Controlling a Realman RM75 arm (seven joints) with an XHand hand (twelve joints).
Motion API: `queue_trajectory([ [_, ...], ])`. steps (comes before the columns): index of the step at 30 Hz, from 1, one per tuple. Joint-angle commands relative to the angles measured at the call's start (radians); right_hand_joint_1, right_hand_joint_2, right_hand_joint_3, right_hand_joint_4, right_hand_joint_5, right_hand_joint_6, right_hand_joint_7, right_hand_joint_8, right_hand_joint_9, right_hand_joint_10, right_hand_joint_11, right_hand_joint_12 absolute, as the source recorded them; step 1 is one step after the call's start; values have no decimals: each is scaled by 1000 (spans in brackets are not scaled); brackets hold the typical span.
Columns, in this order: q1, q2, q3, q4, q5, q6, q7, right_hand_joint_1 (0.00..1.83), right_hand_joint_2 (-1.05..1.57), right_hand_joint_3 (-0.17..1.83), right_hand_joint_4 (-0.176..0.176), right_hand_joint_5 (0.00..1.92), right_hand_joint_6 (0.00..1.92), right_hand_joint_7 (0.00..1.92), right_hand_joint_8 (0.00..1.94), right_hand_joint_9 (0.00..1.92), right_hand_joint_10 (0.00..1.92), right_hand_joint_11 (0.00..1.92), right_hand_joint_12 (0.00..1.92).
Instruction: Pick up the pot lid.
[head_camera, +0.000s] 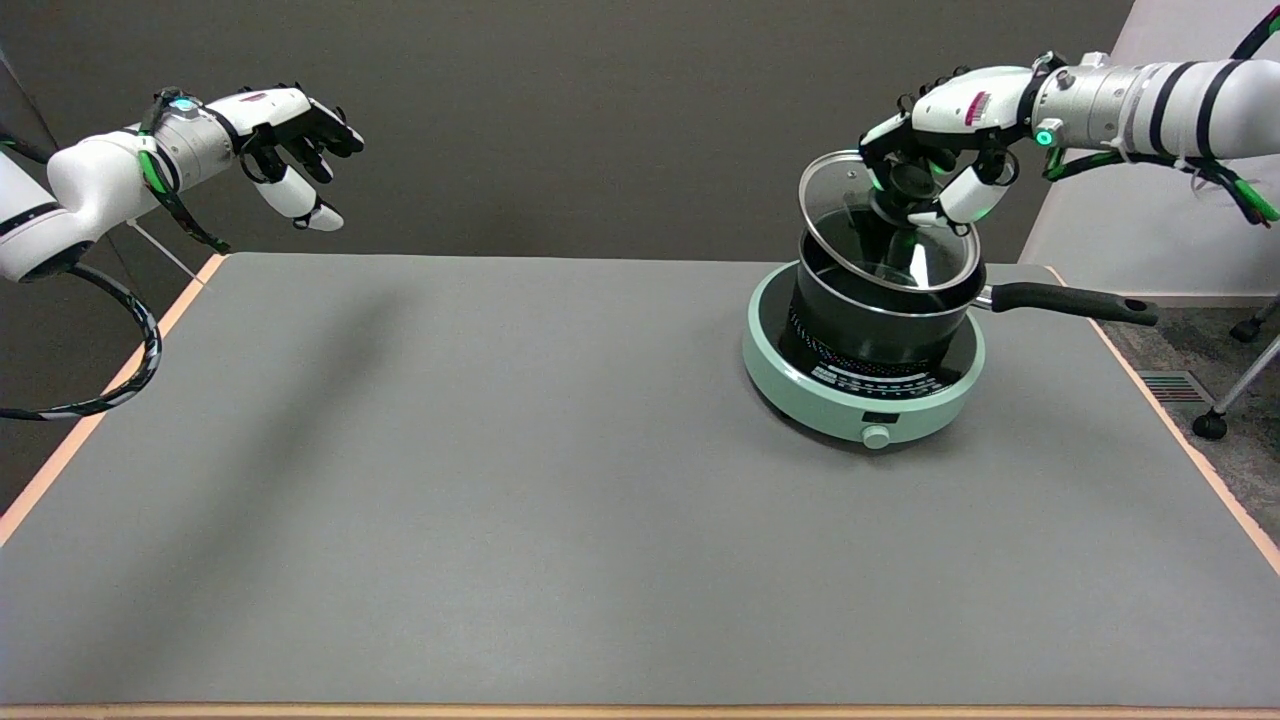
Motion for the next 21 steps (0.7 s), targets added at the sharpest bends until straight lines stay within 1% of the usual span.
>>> queue_trajectory([
  [1,-3,31,86,128,19,-145,2,1341,838,826,176,446,1663,787,1587,731,1753,558,1761],
  [4,-8,39,116,187,19,-195,7,1341,837,828,176,446,1665,787,1587,732,1754,560,1761],
  [10,-53,53,210,293,29,-330,79,1341,834,835,176,445,1670,787,1592,735,1762,560,1768],
  [15,-183,62,365,344,67,-402,101,1341,836,838,176,442,1677,783,1600,738,1774,550,1781],
  [21,-427,62,621,391,133,-480,115,1340,837,840,176,439,1676,780,1607,735,1781,547,1788],
])
